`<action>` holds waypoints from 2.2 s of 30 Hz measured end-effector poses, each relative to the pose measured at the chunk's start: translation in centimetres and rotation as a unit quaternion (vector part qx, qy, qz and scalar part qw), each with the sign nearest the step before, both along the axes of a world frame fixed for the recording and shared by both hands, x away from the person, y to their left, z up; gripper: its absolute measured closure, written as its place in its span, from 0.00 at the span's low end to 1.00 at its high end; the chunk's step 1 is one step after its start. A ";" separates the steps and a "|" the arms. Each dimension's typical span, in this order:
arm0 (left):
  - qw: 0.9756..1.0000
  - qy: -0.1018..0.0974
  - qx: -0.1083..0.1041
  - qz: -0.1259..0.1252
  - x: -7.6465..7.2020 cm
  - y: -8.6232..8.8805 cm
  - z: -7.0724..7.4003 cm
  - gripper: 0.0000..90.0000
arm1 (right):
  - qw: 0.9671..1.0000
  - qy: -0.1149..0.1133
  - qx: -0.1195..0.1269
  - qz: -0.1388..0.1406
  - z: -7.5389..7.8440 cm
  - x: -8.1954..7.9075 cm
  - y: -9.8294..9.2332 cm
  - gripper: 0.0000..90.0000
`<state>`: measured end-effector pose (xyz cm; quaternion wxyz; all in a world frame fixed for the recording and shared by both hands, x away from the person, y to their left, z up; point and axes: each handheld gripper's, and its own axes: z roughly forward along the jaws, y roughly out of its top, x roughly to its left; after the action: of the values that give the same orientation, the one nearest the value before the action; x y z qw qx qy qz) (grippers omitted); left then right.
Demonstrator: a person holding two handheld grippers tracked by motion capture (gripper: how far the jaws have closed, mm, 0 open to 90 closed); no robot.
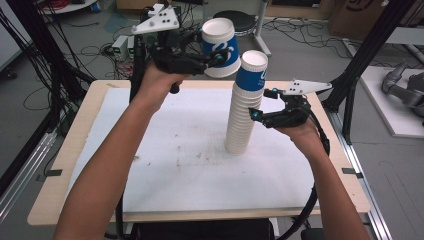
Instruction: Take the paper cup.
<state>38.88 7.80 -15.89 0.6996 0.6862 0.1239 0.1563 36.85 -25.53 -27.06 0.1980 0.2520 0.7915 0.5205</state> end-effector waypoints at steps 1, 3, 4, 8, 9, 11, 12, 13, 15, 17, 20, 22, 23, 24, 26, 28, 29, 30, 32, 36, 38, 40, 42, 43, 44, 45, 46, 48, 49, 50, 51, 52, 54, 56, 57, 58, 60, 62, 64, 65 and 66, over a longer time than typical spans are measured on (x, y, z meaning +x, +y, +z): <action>1.000 0.000 0.000 0.000 0.0 0.0 0.0 0.29 | 1.000 0.000 0.000 0.000 0.0 0.0 0.0 0.17; 1.000 0.010 -0.003 0.007 0.0 1.0 -1.0 0.29 | 1.000 0.001 -0.005 0.003 -0.4 -0.4 -0.5 0.17; 1.000 0.018 0.002 0.013 0.0 2.0 -2.1 0.29 | 1.000 0.000 -0.006 0.002 -0.8 -0.8 -1.1 0.17; 0.999 0.030 0.015 0.024 -0.1 3.6 -4.6 0.29 | 1.000 0.006 0.002 -0.008 -1.9 -1.3 -2.5 0.17; 0.999 0.030 0.015 0.024 -0.1 3.6 -4.6 0.29 | 1.000 0.006 0.002 -0.008 -1.9 -1.3 -2.5 0.17; 0.999 0.037 0.017 0.026 -0.3 4.2 -6.1 0.29 | 1.000 0.005 0.000 -0.014 -2.5 -1.5 -2.9 0.17; 0.998 0.043 0.021 0.030 -0.5 4.7 -7.4 0.29 | 1.000 0.006 0.002 -0.018 -3.1 -1.8 -3.3 0.17; 0.998 0.043 0.021 0.030 -0.5 4.7 -7.4 0.29 | 1.000 0.006 0.002 -0.018 -3.1 -1.8 -3.3 0.17; 0.998 0.046 0.020 0.032 -0.8 5.4 -8.9 0.29 | 1.000 0.006 -0.005 -0.026 -3.7 -2.0 -3.7 0.17; 0.998 0.045 0.025 0.039 -1.0 5.8 -10.1 0.29 | 1.000 0.010 -0.001 -0.029 -4.3 -2.4 -4.1 0.17; 0.997 0.050 0.030 0.044 -1.2 6.3 -11.5 0.29 | 0.999 0.005 0.007 -0.040 -5.8 -2.9 -4.7 0.17; 0.997 0.052 0.026 0.046 -1.3 6.6 -12.3 0.29 | 0.999 0.004 0.018 -0.050 -6.4 -3.3 -4.9 0.17; 0.997 0.054 0.027 0.048 -1.3 6.7 -12.5 0.29 | 0.999 0.004 0.018 -0.050 -6.4 -3.3 -4.9 0.17; 0.997 0.057 0.032 0.048 -1.2 6.8 -13.1 0.29 | 0.998 0.004 0.027 -0.055 -7.0 -3.6 -4.9 0.17; 0.996 0.058 0.042 0.048 -1.3 6.7 -13.6 0.29 | 0.998 0.010 0.030 -0.058 -7.5 -3.7 -4.8 0.17; 0.996 0.062 0.044 0.048 -1.6 6.6 -14.2 0.29 | 0.998 0.013 0.035 -0.057 -8.1 -3.8 -4.5 0.17; 0.996 0.062 0.044 0.048 -1.6 6.6 -14.2 0.29 | 0.998 0.013 0.035 -0.057 -8.1 -3.8 -4.5 0.17; 0.995 0.067 0.047 0.050 -2.1 6.4 -15.0 0.29 | 0.998 0.016 0.034 -0.050 -8.4 -4.0 -4.0 0.17; 0.995 0.069 0.050 0.050 -2.3 6.4 -15.5 0.29 | 0.998 0.016 0.032 -0.044 -8.4 -4.2 -3.8 0.17; 0.994 0.083 0.051 0.052 -2.6 6.4 -17.3 0.29 | 0.999 0.008 0.021 -0.026 -8.4 -4.4 -2.7 0.17; 0.993 0.089 0.054 0.053 -2.6 6.3 -18.0 0.29 | 0.999 0.010 0.025 -0.021 -8.5 -4.4 -2.3 0.17; 0.993 0.092 0.053 0.050 -2.6 6.1 -18.4 0.29 | 1.000 0.006 0.024 -0.015 -8.5 -4.5 -2.0 0.17; 0.993 0.092 0.053 0.050 -2.6 6.0 -18.6 0.29 | 1.000 0.006 0.024 -0.011 -8.6 -4.7 -1.6 0.17; 0.993 0.095 0.053 0.049 -2.7 5.8 -18.8 0.29 | 1.000 0.006 0.024 -0.011 -8.6 -4.7 -1.6 0.17; 0.993 0.097 0.057 0.045 -2.7 5.5 -19.1 0.29 | 1.000 0.006 0.029 -0.005 -8.6 -4.9 -1.3 0.17; 0.993 0.097 0.057 0.045 -2.7 5.5 -19.1 0.29 | 1.000 0.006 0.029 -0.005 -8.6 -4.9 -1.3 0.17; 0.992 0.098 0.059 0.044 -2.9 5.2 -19.3 0.29 | 1.000 0.008 0.028 0.002 -8.7 -5.0 -1.0 0.17; 0.992 0.100 0.059 0.042 -3.2 4.8 -19.5 0.29 | 1.000 0.010 0.029 0.006 -8.8 -5.1 -0.8 0.17; 0.992 0.100 0.059 0.042 -3.2 4.8 -19.5 0.29 | 1.000 0.010 0.029 0.006 -8.8 -5.1 -0.8 0.17; 0.992 0.099 0.061 0.042 -3.3 4.7 -19.5 0.29 | 0.999 0.011 0.029 0.006 -8.9 -5.2 -0.6 0.17; 0.992 0.100 0.064 0.042 -3.4 4.5 -19.7 0.29 | 0.999 0.011 0.029 0.006 -8.9 -5.2 -0.6 0.17; 0.992 0.102 0.062 0.042 -3.6 4.3 -19.8 0.29 | 0.999 0.010 0.029 0.009 -9.0 -5.4 -0.5 0.17; 0.992 0.099 0.060 0.045 -3.9 4.2 -19.8 0.28 | 1.000 0.009 0.025 0.014 -9.1 -5.6 -0.4 0.17; 0.992 0.100 0.057 0.046 -3.9 4.1 -19.8 0.28 | 0.999 0.009 0.027 0.016 -9.1 -5.7 -0.2 0.17; 0.992 0.099 0.056 0.047 -4.0 4.0 -19.8 0.28 | 0.999 0.009 0.027 0.016 -9.1 -5.7 -0.2 0.17; 0.993 0.100 0.051 0.045 -3.9 3.9 -19.7 0.28 | 0.999 0.010 0.031 0.022 -9.1 -5.7 0.2 0.17; 0.993 0.099 0.050 0.046 -3.9 3.8 -19.6 0.29 | 0.999 0.011 0.035 0.032 -9.0 -5.7 0.7 0.17; 0.993 0.100 0.050 0.044 -3.9 3.6 -19.5 0.29 | 0.998 0.016 0.038 0.039 -9.1 -5.7 1.2 0.17; 0.993 0.102 0.051 0.041 -3.9 3.4 -19.4 0.29 | 0.998 0.019 0.037 0.051 -9.3 -5.7 1.6 0.17; 0.993 0.102 0.051 0.039 -3.9 3.3 -19.4 0.29 | 0.998 0.019 0.037 0.051 -9.3 -5.7 1.6 0.17; 0.993 0.102 0.052 0.035 -3.9 3.0 -19.3 0.29 | 0.997 0.020 0.037 0.060 -9.5 -5.7 2.1 0.17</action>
<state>35.01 10.80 -35.24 0.6406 0.7294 0.2100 0.1162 31.14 -23.43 -36.52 0.1412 0.2214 0.7891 0.5553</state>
